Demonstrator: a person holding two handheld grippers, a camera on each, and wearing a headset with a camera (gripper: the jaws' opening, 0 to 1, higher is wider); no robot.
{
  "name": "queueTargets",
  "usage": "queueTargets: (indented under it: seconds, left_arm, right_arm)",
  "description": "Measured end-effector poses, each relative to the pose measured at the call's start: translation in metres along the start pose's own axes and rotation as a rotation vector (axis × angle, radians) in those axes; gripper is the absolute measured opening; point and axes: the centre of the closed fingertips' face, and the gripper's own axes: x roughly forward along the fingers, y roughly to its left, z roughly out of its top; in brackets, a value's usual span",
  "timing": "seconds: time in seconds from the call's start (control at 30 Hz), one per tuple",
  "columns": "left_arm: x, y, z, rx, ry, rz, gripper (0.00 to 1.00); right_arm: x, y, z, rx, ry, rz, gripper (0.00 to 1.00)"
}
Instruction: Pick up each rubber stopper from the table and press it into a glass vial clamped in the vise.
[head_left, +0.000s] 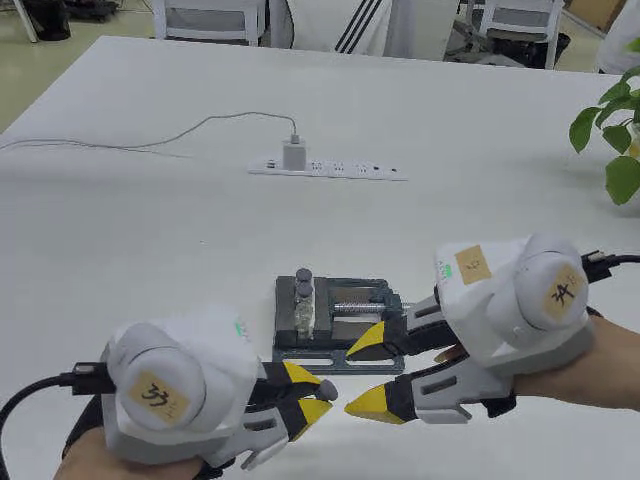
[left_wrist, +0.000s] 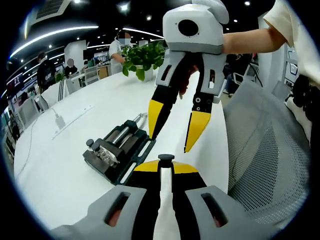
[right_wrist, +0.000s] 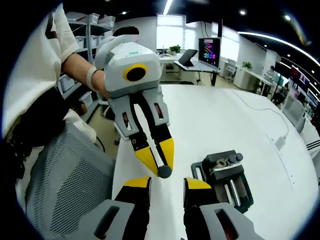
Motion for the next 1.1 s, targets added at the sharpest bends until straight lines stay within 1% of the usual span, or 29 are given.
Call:
queueTargets:
  seconds: [0.1,0.2,0.3,0.43,0.7,0.8,0.87,0.97,1.1]
  left_arm:
    - [0.0017,-0.0026,-0.0001,0.033,0.015,-0.006,0.03]
    - [0.0026,-0.0054,0.0025,0.039,0.011,-0.016,0.03]
    - [0.0035,-0.0052,0.0025,0.039,0.01,-0.018,0.03]
    - [0.0037,-0.0037,0.0037,0.04,0.008,-0.013,0.03]
    - [0.0049,-0.0062,0.0039,0.047,0.008,-0.022,0.03]
    - [0.0051,-0.0081,0.0038,0.075,0.013,-0.027,0.03]
    - [0.0052,-0.0089,0.0036,0.075,0.015,-0.027,0.03]
    - [0.0056,-0.0103,0.0034,0.099,0.019,-0.025,0.03]
    - [0.0061,-0.0108,0.0034,0.12,0.023,-0.024,0.03]
  right_arm:
    - [0.0029,0.0041,0.0016,0.003,-0.005,0.019,0.17]
    - [0.0054,0.0056,0.0031,0.013,-0.009,0.028,0.16]
    - [0.0058,0.0058,0.0018,0.01,-0.002,0.032,0.13]
    - [0.0053,0.0059,-0.0009,0.012,0.006,0.038,0.12]
    - [0.005,0.0076,-0.0021,0.01,0.009,0.051,0.09]
    - [0.0048,0.008,-0.0027,0.015,0.013,0.055,0.08]
    - [0.0047,0.0085,-0.003,0.019,0.016,0.057,0.08]
    - [0.0043,0.0096,-0.0036,0.037,0.023,0.06,0.08]
    - [0.0039,0.0096,-0.0047,0.034,0.03,0.063,0.07]
